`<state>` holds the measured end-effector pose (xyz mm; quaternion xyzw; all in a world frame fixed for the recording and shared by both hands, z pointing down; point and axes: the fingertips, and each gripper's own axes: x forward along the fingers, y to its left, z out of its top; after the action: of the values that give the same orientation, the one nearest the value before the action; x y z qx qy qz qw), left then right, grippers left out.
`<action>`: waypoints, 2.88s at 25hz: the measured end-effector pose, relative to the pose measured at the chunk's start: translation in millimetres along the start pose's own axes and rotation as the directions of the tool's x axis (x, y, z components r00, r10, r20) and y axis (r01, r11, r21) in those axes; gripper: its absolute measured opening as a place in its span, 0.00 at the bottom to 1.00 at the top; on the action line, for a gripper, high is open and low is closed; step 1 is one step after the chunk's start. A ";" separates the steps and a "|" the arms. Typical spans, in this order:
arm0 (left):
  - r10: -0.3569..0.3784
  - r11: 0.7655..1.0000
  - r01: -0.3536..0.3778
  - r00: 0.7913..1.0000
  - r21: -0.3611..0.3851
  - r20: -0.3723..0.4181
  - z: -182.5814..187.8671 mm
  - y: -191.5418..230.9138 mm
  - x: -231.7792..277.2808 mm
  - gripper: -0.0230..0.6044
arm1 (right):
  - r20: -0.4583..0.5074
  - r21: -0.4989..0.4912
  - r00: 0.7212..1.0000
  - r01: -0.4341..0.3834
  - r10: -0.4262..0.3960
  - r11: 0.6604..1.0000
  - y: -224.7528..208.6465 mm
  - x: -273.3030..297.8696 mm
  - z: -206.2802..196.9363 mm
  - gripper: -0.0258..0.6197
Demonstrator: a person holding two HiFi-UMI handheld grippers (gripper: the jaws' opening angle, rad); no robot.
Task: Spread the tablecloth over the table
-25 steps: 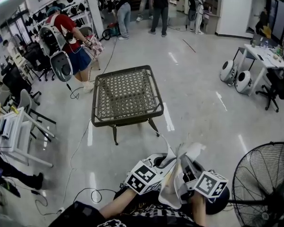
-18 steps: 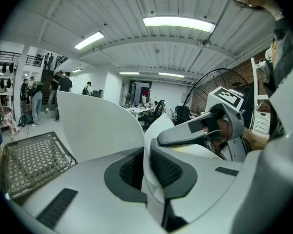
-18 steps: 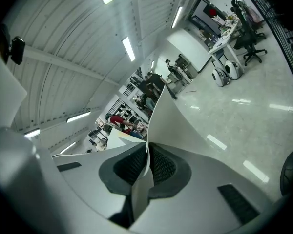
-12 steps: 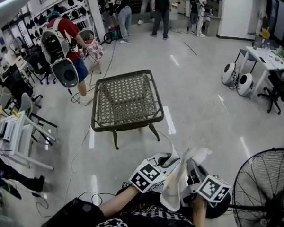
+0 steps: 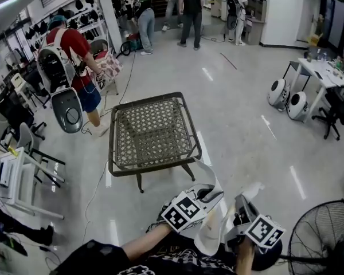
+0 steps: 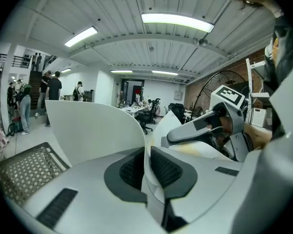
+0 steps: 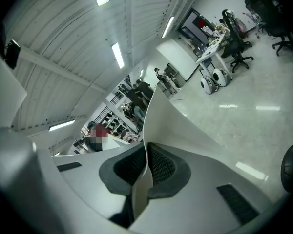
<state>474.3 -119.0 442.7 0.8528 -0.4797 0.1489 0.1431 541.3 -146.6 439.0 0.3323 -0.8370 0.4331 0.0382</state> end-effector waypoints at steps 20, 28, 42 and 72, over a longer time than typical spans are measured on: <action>-0.250 0.960 0.240 0.967 0.147 0.049 42.9 256.0 -28.3 0.10 | 0.219 0.122 0.943 0.230 -0.252 0.965 86.2 188.4 49.8 0.07; -0.265 0.962 0.259 0.962 0.086 0.066 58.0 300.3 7.7 0.10 | 0.224 0.143 0.927 0.275 -0.302 0.951 73.8 207.8 78.6 0.07; -0.010 0.999 0.004 0.990 0.043 0.143 168.9 463.9 149.2 0.09 | 0.227 0.122 0.957 0.157 -0.182 0.980 1.7 312.8 249.5 0.07; 0.697 0.716 -0.698 0.716 0.030 0.030 62.7 772.9 -190.3 0.10 | -0.232 0.143 0.955 -0.154 0.185 0.978 165.9 520.5 80.7 0.08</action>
<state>-277.9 -381.2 389.2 0.6133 -0.7637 0.1939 0.0559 57.5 -412.5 455.8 0.2050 -0.8230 0.5232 0.0830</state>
